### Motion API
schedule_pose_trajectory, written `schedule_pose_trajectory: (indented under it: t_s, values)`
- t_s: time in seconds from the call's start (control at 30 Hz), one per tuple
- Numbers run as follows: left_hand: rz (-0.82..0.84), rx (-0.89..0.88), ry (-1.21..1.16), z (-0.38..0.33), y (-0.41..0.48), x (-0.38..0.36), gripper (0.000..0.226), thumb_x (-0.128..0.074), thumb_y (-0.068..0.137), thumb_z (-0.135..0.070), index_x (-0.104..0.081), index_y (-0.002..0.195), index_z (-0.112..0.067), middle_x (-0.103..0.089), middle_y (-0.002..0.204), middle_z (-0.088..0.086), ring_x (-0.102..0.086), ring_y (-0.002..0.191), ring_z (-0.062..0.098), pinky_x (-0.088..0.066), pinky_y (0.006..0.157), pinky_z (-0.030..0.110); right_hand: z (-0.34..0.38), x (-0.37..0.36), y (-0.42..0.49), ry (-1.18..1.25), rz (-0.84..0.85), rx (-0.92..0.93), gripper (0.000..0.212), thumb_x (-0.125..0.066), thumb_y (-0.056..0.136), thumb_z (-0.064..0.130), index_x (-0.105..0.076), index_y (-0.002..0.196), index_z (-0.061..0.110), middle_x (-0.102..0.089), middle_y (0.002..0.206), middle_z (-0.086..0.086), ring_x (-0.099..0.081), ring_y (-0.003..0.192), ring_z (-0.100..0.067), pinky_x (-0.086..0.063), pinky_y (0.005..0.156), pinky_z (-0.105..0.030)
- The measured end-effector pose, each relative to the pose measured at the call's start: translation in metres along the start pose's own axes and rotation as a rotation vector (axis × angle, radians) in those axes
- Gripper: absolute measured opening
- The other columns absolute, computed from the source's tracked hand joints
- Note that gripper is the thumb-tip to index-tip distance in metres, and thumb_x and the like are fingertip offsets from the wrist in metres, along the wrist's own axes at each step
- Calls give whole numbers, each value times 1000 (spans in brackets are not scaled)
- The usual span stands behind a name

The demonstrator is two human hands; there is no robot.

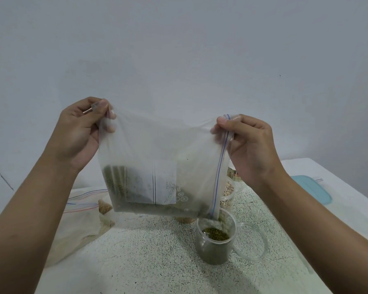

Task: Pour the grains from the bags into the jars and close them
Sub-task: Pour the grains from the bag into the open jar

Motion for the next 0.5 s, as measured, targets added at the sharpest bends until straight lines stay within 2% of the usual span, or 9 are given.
schedule_pose_trajectory:
  t_s: [0.13,0.3,0.5]
  values:
    - [2,5,-5,0,-1,-1,28,-54,102,-12,-67,79,-19,-64,76,-4,-54,68,11,-50,69,19,0,3,0,4,-13,-4,22,-70,77,2,-69,57,11,-65,64,-5,-62,68,-21,-46,66,-26]
    - [4,-8,-6,-1,-1,-3,29,-54,102,-11,-68,78,-19,-64,76,-3,-54,67,11,-50,69,20,-1,5,1,12,-30,-4,13,-70,75,2,-63,65,0,-65,65,-10,-62,68,-21,-47,65,-25]
    - [5,-17,-4,-3,-2,-3,31,-54,103,-11,-69,77,-20,-65,76,-3,-54,67,11,-49,68,20,0,6,1,21,-44,-3,10,-68,78,-1,-62,71,-2,-65,65,-11,-62,67,-21,-47,65,-25]
Point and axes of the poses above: each hand's wrist, its own y-axis towards the middle knuckle, its own x-axis out of the back of the hand, z = x × y, the point moved 1 cm from there along y, towards the middle knuckle
